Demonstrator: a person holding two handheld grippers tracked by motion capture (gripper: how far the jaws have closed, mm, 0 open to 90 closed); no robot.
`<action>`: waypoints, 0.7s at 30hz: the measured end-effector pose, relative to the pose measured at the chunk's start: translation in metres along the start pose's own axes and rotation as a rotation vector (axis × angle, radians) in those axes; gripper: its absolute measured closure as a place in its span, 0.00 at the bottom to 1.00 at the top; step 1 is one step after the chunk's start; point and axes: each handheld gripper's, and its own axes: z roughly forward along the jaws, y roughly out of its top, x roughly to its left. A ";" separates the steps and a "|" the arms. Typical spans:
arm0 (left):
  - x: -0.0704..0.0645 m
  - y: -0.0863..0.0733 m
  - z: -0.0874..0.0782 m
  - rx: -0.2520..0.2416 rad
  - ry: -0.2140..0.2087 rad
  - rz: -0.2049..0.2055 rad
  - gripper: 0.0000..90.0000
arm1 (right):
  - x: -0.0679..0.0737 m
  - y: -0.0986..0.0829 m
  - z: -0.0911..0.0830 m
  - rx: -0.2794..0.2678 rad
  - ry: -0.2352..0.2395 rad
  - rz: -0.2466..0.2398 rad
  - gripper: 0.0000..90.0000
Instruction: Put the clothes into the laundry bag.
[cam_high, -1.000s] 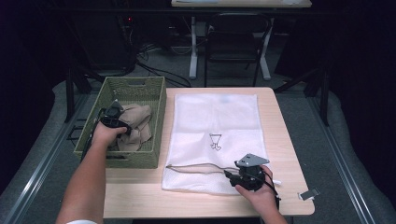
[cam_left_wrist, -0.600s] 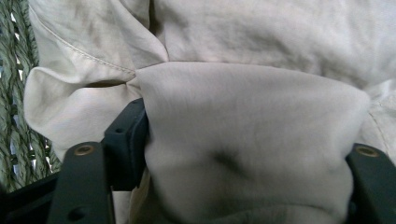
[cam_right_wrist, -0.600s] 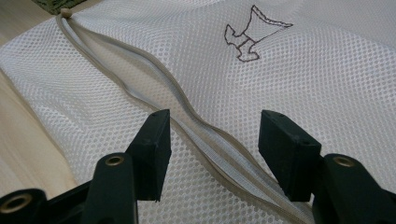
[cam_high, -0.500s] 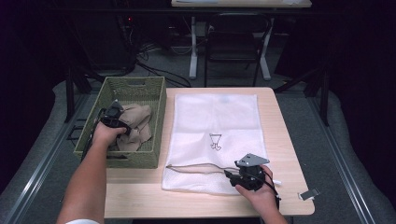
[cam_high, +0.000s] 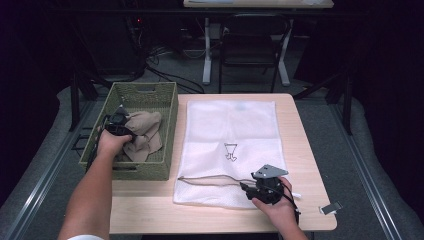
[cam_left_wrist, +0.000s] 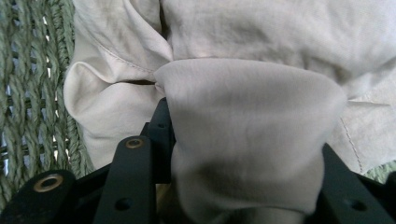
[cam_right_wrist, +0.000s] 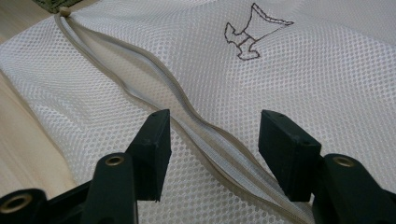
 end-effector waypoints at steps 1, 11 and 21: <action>0.000 0.000 -0.001 -0.003 -0.003 -0.004 0.66 | 0.000 0.000 0.000 0.000 0.001 -0.002 0.49; 0.002 0.003 -0.015 -0.014 -0.010 0.000 0.69 | 0.000 0.000 0.001 0.000 0.000 -0.004 0.49; -0.003 0.011 -0.040 -0.059 -0.010 0.023 0.70 | -0.001 0.000 0.000 -0.002 0.001 -0.009 0.49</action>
